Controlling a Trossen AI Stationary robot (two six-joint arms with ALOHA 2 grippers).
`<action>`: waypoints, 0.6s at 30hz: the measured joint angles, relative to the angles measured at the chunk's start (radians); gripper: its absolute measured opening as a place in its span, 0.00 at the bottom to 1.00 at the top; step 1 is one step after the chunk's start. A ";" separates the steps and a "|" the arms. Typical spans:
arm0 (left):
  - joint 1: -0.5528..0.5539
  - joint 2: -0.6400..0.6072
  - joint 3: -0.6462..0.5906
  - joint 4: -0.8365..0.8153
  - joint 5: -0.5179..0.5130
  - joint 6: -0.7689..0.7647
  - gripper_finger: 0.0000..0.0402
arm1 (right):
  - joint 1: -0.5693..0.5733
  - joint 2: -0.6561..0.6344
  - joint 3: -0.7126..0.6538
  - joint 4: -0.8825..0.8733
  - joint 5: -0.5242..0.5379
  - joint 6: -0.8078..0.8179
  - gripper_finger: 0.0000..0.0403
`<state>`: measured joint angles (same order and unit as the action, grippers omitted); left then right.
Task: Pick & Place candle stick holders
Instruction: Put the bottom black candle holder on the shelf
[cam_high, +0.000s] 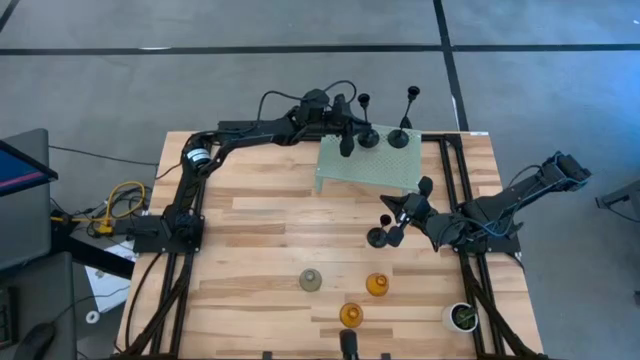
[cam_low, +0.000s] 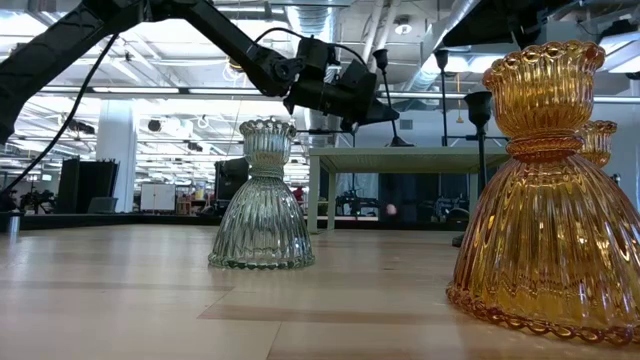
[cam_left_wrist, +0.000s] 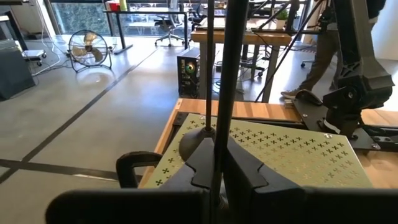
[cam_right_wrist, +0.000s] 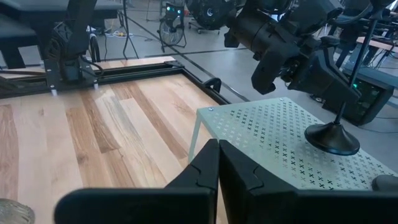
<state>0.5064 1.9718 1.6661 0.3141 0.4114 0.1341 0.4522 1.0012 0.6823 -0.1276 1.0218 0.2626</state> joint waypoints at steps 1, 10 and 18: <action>0.000 0.000 0.000 0.000 0.000 0.000 0.04 | 0.000 0.000 0.000 0.000 0.000 0.000 0.00; -0.001 0.020 -0.002 -0.001 -0.049 0.018 0.04 | 0.000 0.000 0.000 0.000 0.000 0.000 0.00; -0.001 0.026 -0.002 0.005 -0.056 0.022 0.04 | 0.000 0.000 0.000 -0.009 0.000 0.000 0.00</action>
<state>0.5053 1.9976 1.6638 0.3187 0.3553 0.1564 0.4522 1.0012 0.6823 -0.1368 1.0218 0.2626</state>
